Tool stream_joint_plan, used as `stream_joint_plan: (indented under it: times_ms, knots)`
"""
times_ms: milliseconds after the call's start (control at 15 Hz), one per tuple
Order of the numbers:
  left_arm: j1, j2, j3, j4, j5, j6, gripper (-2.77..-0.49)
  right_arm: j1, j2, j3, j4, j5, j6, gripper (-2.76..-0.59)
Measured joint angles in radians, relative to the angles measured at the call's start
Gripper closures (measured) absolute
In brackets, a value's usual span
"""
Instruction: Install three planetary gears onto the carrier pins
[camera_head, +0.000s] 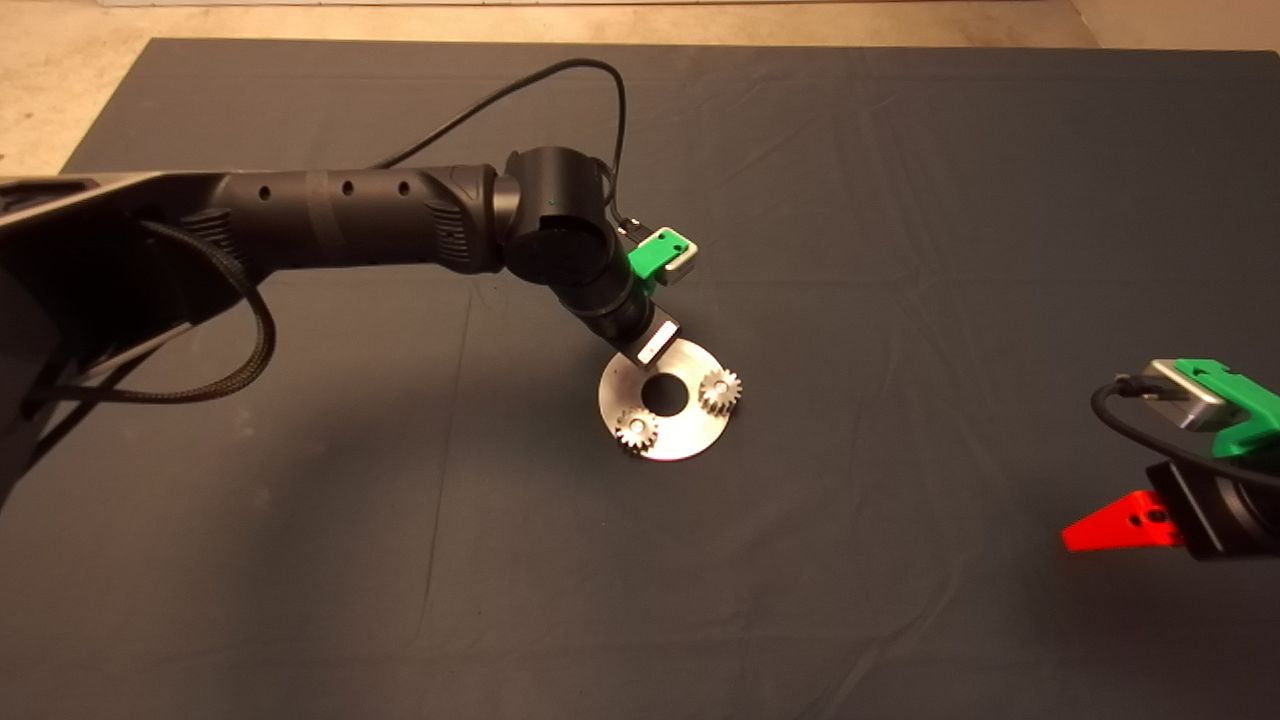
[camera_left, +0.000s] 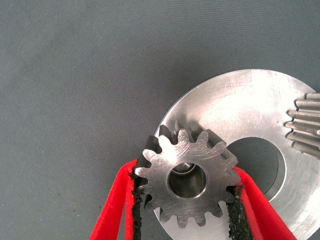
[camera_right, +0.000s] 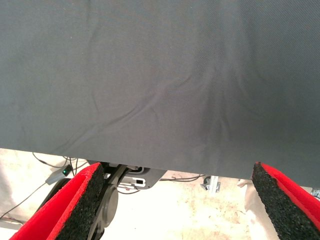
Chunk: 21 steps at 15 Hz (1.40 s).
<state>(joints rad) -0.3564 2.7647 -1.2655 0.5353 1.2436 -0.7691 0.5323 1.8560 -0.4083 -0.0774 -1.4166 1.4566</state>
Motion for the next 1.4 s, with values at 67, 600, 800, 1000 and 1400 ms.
stream_joint_plan:
  times_ms: [67,600,800,1000,1400]
  knots:
    - [0.002,0.000,0.000,0.000,-0.001,0.000,-0.93,0.000,0.000,0.000,0.000,0.000,0.000,-2.21]
    - [0.002,0.000,0.000,-0.001,-0.006,0.001,-1.31,0.000,0.000,0.000,0.000,0.000,0.000,-2.21]
    - [0.002,0.000,0.000,-0.001,-0.006,0.000,-1.37,0.000,0.000,0.000,0.000,0.000,0.000,-2.21]
    - [0.002,0.000,0.000,-0.001,-0.004,0.000,-1.60,0.000,0.000,0.000,0.000,0.000,-0.001,-2.21]
    - [0.000,-0.158,0.159,-0.002,0.074,-0.034,-1.89,0.004,0.014,-0.006,0.000,0.002,-0.031,-2.21]
